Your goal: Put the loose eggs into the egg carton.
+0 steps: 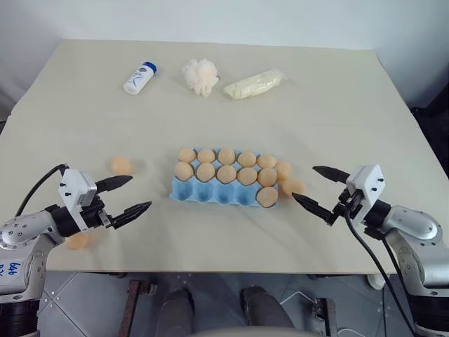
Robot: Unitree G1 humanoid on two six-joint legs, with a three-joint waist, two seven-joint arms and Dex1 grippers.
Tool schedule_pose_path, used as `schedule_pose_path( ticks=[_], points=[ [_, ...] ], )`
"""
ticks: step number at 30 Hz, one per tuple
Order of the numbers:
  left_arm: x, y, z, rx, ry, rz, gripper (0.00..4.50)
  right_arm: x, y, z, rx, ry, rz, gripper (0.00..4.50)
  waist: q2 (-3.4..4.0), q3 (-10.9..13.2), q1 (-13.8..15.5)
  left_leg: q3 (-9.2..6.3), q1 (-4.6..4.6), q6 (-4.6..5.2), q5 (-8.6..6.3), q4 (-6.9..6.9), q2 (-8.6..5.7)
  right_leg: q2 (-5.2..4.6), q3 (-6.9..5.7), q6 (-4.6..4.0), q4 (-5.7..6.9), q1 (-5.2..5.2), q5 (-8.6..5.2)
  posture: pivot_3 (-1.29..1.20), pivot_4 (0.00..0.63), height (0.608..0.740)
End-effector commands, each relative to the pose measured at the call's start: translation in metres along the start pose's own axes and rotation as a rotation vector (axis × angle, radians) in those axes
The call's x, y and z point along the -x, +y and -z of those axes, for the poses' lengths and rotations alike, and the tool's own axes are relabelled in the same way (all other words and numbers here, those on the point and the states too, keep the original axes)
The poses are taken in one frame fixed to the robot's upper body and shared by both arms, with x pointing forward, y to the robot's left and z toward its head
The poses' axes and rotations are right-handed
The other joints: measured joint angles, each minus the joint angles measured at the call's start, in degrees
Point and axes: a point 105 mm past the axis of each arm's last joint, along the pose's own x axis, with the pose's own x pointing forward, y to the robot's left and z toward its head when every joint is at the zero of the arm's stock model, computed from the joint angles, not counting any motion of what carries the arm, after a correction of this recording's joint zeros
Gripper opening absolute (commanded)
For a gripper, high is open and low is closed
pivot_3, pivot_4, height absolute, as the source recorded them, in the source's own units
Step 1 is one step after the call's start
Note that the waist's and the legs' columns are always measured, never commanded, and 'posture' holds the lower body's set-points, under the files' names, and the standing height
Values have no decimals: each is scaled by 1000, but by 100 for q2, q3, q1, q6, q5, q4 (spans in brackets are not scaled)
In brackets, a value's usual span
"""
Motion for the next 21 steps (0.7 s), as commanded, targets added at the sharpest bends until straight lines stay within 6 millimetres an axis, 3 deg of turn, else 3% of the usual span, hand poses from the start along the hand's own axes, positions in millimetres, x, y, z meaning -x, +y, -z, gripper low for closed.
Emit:
schedule_pose_path(
  ticks=[1, 4, 9, 14, 17, 21],
  points=[
    [0, 2, -8, -55, -17, -10, 4463, -4, 0, -10, 24, -40, 1, 4500, 0, 0, -1, 0, 0, 0, 0, 0, 0, 0, 0, 0, 0, 0, 0, 0, 150, 740],
    [-9, -4, -12, -47, -44, 38, 4463, -5, -3, -14, 34, -53, 15, 4500, 0, 0, 3, 0, 0, 0, 0, 1, 2, 1, -1, 0, 2, 0, 0, 0, 150, 740],
    [-28, -28, -28, -58, -78, 194, 4463, 25, -6, -1, 27, 11, 69, 4500, 0, 0, 99, -8, -4, 0, -1, 2, -6, -8, -16, 1, 1, 4, 0, 0, 150, 740],
    [-43, -53, -33, -126, -70, 351, 4463, 52, -6, 27, -28, 105, 107, 4500, 1, 0, 94, -4, -2, -3, -3, 2, -5, -2, -15, 1, -1, 4, 0, 0, 150, 740],
    [-47, -60, -29, -122, -59, 388, 4463, 50, -7, 35, -33, 118, 94, 4500, 4, 2, -8, 5, 2, -3, -2, 5, -3, -1, -10, 0, -1, 6, 0, 0, 150, 740],
    [-47, -58, -26, -122, -46, 391, 4463, 31, -11, 34, -21, 99, 41, 4500, 8, 6, -86, 18, 6, -1, -2, 36, 7, 4, -7, -4, 9, 7, 3, 0, 150, 740]
  ],
)
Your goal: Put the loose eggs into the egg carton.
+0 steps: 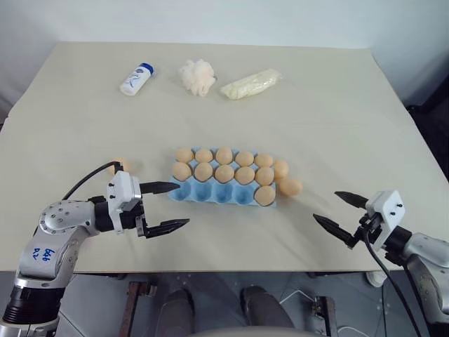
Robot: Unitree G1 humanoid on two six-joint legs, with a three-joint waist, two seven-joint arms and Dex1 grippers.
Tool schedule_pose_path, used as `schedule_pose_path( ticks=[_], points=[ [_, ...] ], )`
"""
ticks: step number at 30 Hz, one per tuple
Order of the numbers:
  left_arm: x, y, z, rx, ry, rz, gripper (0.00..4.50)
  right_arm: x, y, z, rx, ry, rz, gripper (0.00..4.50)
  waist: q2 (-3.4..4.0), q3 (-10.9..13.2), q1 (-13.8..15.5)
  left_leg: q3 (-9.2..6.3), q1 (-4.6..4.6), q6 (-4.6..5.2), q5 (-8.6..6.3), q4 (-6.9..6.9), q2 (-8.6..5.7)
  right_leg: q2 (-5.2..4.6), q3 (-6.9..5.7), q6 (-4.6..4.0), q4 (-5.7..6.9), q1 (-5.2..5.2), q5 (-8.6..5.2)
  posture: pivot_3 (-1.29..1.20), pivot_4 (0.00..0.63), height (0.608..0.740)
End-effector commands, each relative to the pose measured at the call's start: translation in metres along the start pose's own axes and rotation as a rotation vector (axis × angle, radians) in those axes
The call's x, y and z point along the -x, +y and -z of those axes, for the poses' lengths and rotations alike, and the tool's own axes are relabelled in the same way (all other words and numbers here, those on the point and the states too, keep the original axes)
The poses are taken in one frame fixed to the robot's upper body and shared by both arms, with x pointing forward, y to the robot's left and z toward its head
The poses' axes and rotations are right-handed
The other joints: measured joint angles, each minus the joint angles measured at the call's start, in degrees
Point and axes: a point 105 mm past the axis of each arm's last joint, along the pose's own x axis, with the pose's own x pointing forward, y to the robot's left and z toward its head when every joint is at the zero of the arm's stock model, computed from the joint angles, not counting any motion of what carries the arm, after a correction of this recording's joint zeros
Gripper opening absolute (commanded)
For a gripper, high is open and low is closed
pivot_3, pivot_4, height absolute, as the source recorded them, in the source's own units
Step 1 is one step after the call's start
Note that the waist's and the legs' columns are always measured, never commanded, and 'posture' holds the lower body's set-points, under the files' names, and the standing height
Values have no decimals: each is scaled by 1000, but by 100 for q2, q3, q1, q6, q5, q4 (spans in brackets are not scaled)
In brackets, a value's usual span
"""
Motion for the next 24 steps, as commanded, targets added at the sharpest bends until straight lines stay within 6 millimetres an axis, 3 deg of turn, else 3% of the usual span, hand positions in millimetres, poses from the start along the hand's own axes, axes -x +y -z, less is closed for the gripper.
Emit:
schedule_pose_path(
  ticks=[1, 6, 15, 18, 24],
  points=[
    [0, 0, -5, -38, -6, 7, 4463, -17, -4, -11, 51, -35, -55, 4500, 2, 5, -21, 0, 0, 2, -1, 14, 2, 1, 1, 0, 11, 2, 0, 0, 150, 740],
    [0, 2, -4, -32, -9, -11, 4463, -48, -10, -12, 60, -45, -123, 4500, -2, 12, -21, -4, 2, 36, -13, 31, 0, -2, 1, 4, 27, 5, 3, 0, 150, 740],
    [2, 3, -6, -28, -18, -42, 4463, -77, -14, -6, 33, -43, -190, 4500, -1, 13, 41, 2, 1, 20, -13, 27, 10, -5, -9, 6, 24, -2, 4, 0, 150, 740],
    [4, 3, -5, -28, -14, -50, 4500, -80, -11, -6, 33, -48, -217, 3941, 0, 14, 41, 3, 1, 20, -13, 27, 13, -3, -10, 6, 26, -2, 4, 0, 150, 740],
    [8, 3, 0, 4, -19, -89, 4500, -63, -10, -9, 33, -47, -214, 1878, 1, 15, 61, 3, 1, 20, -13, 27, 13, -5, -10, 6, 26, 0, 3, 0, 150, 740]
  ],
)
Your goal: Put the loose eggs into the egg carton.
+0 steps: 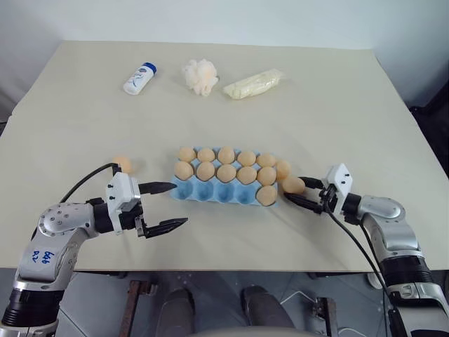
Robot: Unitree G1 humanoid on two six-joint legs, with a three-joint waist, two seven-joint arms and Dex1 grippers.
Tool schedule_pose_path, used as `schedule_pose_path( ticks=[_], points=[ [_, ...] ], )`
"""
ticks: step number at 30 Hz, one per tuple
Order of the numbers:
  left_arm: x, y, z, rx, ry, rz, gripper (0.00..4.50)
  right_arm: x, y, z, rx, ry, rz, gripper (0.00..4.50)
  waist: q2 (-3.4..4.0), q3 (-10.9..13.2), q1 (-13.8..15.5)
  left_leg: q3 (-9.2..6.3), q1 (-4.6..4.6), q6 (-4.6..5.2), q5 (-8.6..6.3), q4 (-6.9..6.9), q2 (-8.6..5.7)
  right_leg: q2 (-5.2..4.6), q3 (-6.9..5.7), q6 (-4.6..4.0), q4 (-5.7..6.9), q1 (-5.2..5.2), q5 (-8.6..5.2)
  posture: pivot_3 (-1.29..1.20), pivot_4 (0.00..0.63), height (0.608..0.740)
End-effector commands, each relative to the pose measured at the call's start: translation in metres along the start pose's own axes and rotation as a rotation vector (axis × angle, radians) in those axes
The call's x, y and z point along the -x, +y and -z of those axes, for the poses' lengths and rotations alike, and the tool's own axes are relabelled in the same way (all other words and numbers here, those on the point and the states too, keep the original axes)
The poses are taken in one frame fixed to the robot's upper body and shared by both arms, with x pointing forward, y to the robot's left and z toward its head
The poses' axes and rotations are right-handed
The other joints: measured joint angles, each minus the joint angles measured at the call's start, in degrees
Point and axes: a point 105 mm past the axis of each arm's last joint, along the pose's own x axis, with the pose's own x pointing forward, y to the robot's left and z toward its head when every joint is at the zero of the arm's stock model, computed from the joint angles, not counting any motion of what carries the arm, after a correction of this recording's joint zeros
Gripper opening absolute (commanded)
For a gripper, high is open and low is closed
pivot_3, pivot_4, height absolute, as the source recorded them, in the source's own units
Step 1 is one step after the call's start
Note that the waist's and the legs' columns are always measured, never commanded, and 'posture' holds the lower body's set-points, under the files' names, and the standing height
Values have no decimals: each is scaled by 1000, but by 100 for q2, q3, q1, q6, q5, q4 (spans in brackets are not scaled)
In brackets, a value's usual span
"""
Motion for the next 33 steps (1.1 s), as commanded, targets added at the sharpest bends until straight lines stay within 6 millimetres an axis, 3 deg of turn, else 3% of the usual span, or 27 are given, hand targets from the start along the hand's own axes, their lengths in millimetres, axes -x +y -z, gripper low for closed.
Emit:
schedule_pose_path(
  ticks=[1, 5, 8, 13, 19, 24, 33],
  points=[
    [3, -1, -7, -17, -32, -19, 4500, 13, -3, -15, 46, -23, 27, 1624, 0, 0, 9, -1, 0, 0, 0, 1, 0, 0, -1, 0, 0, 0, 0, 0, 150, 740],
    [6, 2, -5, -1, -36, -48, 4500, 22, 5, -28, 73, -37, 19, 1498, 1, 1, 8, 0, 0, 0, 0, 2, -2, 1, 0, 0, 1, 1, 0, 0, 150, 740],
    [13, 7, 0, 13, -25, -87, 4500, 24, 21, -52, 84, -84, -29, 1498, 2, 1, 2, -1, -1, 0, 0, 0, -2, 3, 0, 0, 0, 1, 0, 0, 150, 740],
    [19, 11, 8, 40, -21, -130, 4500, -4, 47, -83, 90, -128, -108, 1498, 3, 3, -28, -2, 0, 1, -3, -3, 1, 6, 0, 0, 2, -2, 0, 0, 150, 740],
    [19, 11, 10, 48, -23, -144, 4500, -45, 64, -79, 115, -90, -149, 1498, -2, 5, 13, -5, -6, 19, -12, -4, 1, 0, -9, -2, 2, -12, 1, 0, 150, 740],
    [21, 11, 10, 47, -23, -160, 4500, -59, 61, -73, 160, -63, -117, 1498, -2, 6, 19, -4, -8, -1, -17, -3, 3, -8, -25, -1, 0, -17, 1, 0, 150, 740],
    [22, 13, 3, 65, -53, -177, 4500, -34, 69, -87, 155, -99, -146, 4474, -1, 7, 14, -5, -9, -4, -23, -6, 7, -4, -36, -2, 0, -18, 1, 0, 150, 740]
  ],
)
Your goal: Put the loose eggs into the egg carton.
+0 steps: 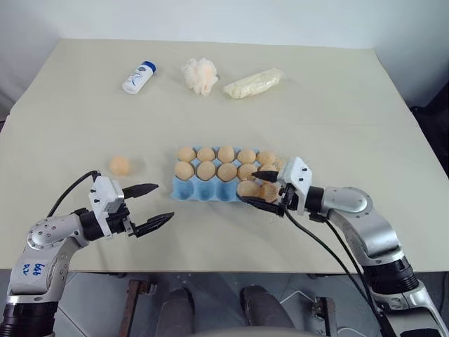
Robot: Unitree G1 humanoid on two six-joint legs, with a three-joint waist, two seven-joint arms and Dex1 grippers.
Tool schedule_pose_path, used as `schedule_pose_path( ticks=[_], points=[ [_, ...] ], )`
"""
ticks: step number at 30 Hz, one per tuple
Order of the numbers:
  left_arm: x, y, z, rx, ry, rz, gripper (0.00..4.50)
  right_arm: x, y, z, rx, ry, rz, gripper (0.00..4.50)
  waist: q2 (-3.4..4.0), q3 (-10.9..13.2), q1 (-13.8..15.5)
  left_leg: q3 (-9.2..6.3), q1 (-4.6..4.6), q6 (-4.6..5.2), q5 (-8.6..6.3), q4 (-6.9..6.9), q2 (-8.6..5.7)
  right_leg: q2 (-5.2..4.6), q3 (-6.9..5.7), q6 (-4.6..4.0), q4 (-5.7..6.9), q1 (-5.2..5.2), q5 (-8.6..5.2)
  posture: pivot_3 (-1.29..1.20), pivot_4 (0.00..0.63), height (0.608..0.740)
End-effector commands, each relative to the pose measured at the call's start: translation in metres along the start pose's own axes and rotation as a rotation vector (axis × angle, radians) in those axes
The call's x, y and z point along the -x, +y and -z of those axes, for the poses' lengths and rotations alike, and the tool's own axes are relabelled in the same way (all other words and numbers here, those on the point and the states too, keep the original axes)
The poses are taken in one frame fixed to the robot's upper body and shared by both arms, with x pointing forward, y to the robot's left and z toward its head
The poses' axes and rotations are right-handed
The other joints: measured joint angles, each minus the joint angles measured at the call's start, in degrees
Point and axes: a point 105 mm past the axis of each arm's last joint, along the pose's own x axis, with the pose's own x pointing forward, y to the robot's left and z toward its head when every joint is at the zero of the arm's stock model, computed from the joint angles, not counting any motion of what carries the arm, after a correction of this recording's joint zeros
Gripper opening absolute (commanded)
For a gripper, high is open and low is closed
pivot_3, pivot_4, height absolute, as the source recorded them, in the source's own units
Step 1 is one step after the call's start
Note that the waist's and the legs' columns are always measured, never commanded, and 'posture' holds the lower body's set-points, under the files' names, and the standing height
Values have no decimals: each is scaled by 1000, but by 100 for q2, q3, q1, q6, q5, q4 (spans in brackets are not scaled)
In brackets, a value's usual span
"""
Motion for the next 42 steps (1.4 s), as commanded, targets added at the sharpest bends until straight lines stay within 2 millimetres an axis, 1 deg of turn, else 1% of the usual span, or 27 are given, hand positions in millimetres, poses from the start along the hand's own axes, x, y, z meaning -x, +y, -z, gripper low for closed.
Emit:
schedule_pose_path(
  ticks=[1, 2, 3, 4, 6, 8, 10, 11, 13, 15, 16, 19, 22, 24, 25, 27, 30, 31, 32, 34, 36, 37, 40, 42],
  points=[
    [1, 0, -15, -9, -57, 1, 4500, 19, 0, -14, 10, -48, 12, 4474, -1, 0, 10, 1, 0, 3, -2, 0, -1, 0, 0, 0, -2, 0, 0, 0, 150, 740],
    [0, -1, -17, 0, -64, 6, 4500, 30, 0, -16, -3, -69, 25, 4474, -1, 1, 13, -1, -1, 5, -3, -1, -1, 0, -1, 0, -3, 2, 0, 0, 150, 740],
    [-3, -1, -19, 2, -70, 12, 4500, 48, -5, -13, -6, -77, 89, 4474, -4, 2, 35, -5, -1, 7, -4, -1, -1, 0, -6, 0, -3, 4, 0, 0, 150, 740],
    [-5, 0, -20, 2, -72, 15, 4500, 62, -9, -11, -4, -77, 136, 4474, -3, 2, 84, -11, -5, 10, -6, -2, -2, 0, -13, 0, -6, 4, 0, 0, 150, 740],
    [-10, 0, -21, -11, -74, 24, 4500, 93, -20, 2, -23, -55, 281, 4474, -4, 2, 115, -21, -10, 4, -10, 1, -5, -4, -31, 0, -17, 11, 0, 0, 150, 740],
    [-12, 1, -21, -23, -75, 32, 4500, 114, -22, 16, -36, -27, 363, 4474, -4, 2, 138, -18, -11, 2, -9, -1, -7, -4, -32, 0, -35, 18, 0, 0, 150, 740],
    [-15, 1, -20, -32, -75, 48, 4500, 130, -23, 26, -26, -17, 425, 4474, -3, 2, 136, -15, -11, 1, -8, 0, -6, -3, -31, 0, -38, 19, 0, 0, 150, 740],
    [-15, 0, -20, -34, -75, 54, 4500, 135, -23, 29, -22, -15, 441, 4474, -3, 2, 112, -11, -9, 1, -8, -1, -5, -2, -30, 0, -38, 18, 0, 0, 150, 740],
    [-18, -1, -21, -50, -80, 80, 4500, 149, -21, 51, -39, 55, 474, 4474, -3, 2, 74, -4, -6, -3, -6, -1, -4, -2, -28, -1, -38, 18, 0, 0, 150, 740],
    [-21, -1, -24, -65, -89, 100, 4500, 158, -22, 64, -59, 77, 510, 4474, -3, 2, 62, -3, -4, -2, -6, 3, -5, -2, -28, -1, -38, 21, 0, 0, 150, 740],
    [-22, 0, -25, -69, -92, 105, 4500, 159, -23, 65, -60, 73, 514, 4474, -3, 3, 45, -1, -4, -2, -5, 4, -6, -3, -25, -1, -38, 21, 0, 0, 150, 740],
    [-22, 1, -26, -66, -91, 117, 4500, 156, -28, 64, -48, 60, 502, 4474, -1, 4, -10, 14, 0, -2, -4, 7, -5, -2, -9, -1, -38, 21, 0, 0, 150, 740],
    [-22, 1, -26, -59, -91, 122, 4500, 148, -37, 59, -40, 39, 461, 4474, 3, 6, -22, 30, 10, -2, -3, 7, -3, -1, 8, -1, -33, 21, 0, 0, 150, 740],
    [-22, 1, -27, -59, -91, 122, 4500, 145, -39, 58, -40, 36, 440, 4474, 6, 8, -5, 35, 13, -1, -3, 9, -3, -2, 14, 0, -32, 20, 0, 0, 150, 740],
    [-22, 1, -27, -64, -93, 114, 4500, 132, -45, 55, -31, 32, 387, 4474, 6, 8, 0, 35, 13, -1, -3, 9, -3, -2, 14, 0, -32, 20, 0, 0, 150, 740],
    [-22, 1, -27, -69, -95, 103, 4500, 116, -52, 50, -18, 32, 323, 4474, 9, 14, -23, 35, 14, -1, -3, 12, 0, -2, 12, 1, -31, 20, 1, 0, 150, 740],
    [-20, 3, -27, -74, -102, 71, 4500, 76, -66, 46, 12, 42, 187, 4474, 15, 19, -48, 53, 21, 0, -3, 14, 2, -3, 27, 2, -26, 16, 2, 0, 150, 740],
    [-20, 3, -27, -74, -105, 65, 4500, 68, -69, 45, 13, 48, 160, 4474, 16, 21, -68, 57, 23, 0, -3, 15, 4, -4, 29, 2, -23, 15, 2, 0, 150, 740],
    [-19, 3, -28, -75, -106, 59, 4500, 63, -72, 45, 21, 52, 146, 4474, 18, 22, -77, 60, 28, 0, -3, 17, 5, -4, 32, 2, -17, 15, 2, 0, 150, 740],
    [-20, 3, -29, -76, -108, 55, 4500, 60, -76, 46, 33, 54, 133, 4474, 17, 23, -35, 56, 29, 0, -3, 16, 8, -4, 26, 2, -7, 11, 2, 0, 150, 740],
    [-17, 1, -29, -73, -109, 47, 4500, 49, -80, 47, 41, 66, 92, 4474, 17, 24, -13, 55, 29, 2, -4, 15, 11, -8, 12, 3, -4, 11, 2, 0, 150, 740],
    [-14, -1, -27, -69, -106, 40, 4500, 40, -84, 48, 50, 80, 64, 4474, 17, 24, -22, 60, 29, 3, -6, 14, 12, -12, 9, 3, -5, 11, 2, 0, 150, 740],
    [-8, -3, -26, -64, -103, 10, 4500, 22, -91, 51, 62, 109, -8, 4474, 20, 32, -139, 87, 32, 5, -7, 14, 13, -26, -2, 3, -6, 3, 2, 0, 150, 740],
    [-6, -4, -27, -64, -107, -7, 4500, 16, -93, 50, 66, 108, -33, 4474, 21, 34, -175, 95, 42, 5, -7, 13, 14, -36, -19, 3, 0, 4, 2, 0, 150, 740]
  ],
)
